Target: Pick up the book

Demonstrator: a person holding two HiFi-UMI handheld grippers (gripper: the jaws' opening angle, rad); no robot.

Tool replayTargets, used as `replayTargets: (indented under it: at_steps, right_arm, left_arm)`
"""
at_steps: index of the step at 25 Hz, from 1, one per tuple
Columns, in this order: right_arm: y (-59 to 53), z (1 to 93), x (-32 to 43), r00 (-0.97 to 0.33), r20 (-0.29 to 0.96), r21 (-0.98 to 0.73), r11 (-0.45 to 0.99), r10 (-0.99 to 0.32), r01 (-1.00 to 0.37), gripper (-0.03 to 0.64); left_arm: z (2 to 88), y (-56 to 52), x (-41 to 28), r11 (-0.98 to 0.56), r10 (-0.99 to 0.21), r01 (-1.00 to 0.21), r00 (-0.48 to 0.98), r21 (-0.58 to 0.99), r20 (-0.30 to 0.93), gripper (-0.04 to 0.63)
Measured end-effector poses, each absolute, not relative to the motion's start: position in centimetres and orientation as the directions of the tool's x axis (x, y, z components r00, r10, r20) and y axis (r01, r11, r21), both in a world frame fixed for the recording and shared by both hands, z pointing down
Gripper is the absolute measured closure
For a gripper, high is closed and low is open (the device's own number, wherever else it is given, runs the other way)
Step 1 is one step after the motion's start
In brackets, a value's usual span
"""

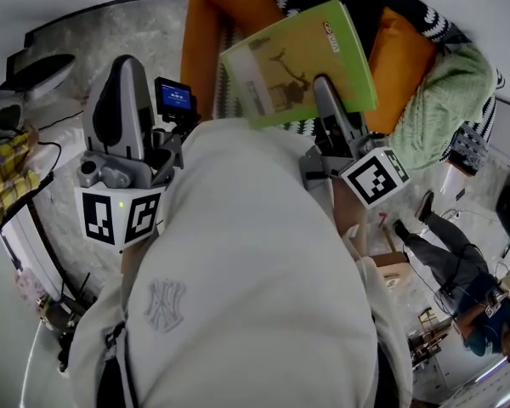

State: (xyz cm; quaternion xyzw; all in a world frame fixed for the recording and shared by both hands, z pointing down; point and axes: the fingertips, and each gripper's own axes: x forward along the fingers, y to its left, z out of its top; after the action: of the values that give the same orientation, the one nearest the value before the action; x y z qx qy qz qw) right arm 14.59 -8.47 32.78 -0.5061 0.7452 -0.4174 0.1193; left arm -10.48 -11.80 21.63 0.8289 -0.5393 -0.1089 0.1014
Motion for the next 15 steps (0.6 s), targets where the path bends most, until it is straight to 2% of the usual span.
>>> replayTargets:
  at_steps: [15]
  right_arm:
    - [-8.96, 32.45, 14.48, -0.48, 0.232, -0.737, 0.17, -0.846, -0.654, 0.469]
  left_arm:
    - [21.47, -11.16, -10.56, -0.379, -0.925, -0.879, 0.372, 0.288, -0.082, 0.584]
